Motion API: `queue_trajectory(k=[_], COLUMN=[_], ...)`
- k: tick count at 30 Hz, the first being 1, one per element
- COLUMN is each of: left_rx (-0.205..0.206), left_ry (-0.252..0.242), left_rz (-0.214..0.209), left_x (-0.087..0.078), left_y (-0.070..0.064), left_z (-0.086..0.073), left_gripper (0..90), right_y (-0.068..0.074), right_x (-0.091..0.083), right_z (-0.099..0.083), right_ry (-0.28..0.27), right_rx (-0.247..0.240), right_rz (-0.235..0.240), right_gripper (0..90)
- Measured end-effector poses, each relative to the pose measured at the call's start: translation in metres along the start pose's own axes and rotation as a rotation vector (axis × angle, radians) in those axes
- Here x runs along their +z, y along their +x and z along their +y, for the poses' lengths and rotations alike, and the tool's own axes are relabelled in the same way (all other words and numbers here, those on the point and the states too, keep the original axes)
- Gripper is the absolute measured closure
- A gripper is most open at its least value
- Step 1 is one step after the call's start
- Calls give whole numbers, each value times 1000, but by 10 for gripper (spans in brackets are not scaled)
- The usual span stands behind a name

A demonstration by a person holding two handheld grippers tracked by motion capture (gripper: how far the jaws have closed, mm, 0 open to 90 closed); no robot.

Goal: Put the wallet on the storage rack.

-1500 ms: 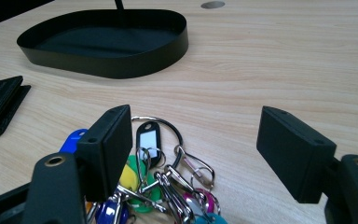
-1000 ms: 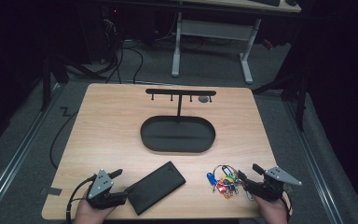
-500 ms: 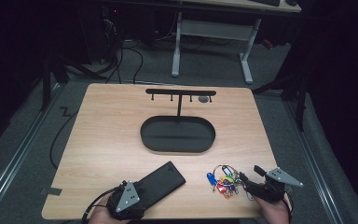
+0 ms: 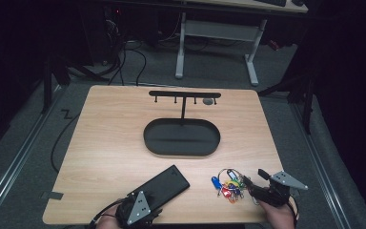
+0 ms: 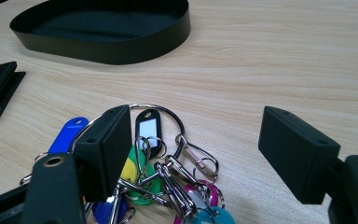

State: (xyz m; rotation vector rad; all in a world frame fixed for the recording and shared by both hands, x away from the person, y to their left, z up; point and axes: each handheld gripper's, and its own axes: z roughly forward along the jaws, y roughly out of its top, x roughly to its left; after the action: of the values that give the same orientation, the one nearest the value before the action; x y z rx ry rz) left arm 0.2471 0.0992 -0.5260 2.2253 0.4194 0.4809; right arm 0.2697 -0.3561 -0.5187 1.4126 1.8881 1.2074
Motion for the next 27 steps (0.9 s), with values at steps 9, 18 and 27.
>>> queue_trajectory(k=[9, 18, 27], left_rx=[106, 130, 144], left_ry=[19, 18, 21], left_rz=[61, 78, 96], left_x=[3, 3, 2], left_y=[-8, -10, -8], left_z=[-2, -2, 1], left_gripper=[453, 566, 750], right_y=[-1, -1, -2], right_x=[1, 2, 1], right_z=[-1, -2, -2], right_ry=[3, 9, 5], right_rx=[13, 19, 31], right_rz=[4, 7, 12], right_gripper=[259, 259, 258])
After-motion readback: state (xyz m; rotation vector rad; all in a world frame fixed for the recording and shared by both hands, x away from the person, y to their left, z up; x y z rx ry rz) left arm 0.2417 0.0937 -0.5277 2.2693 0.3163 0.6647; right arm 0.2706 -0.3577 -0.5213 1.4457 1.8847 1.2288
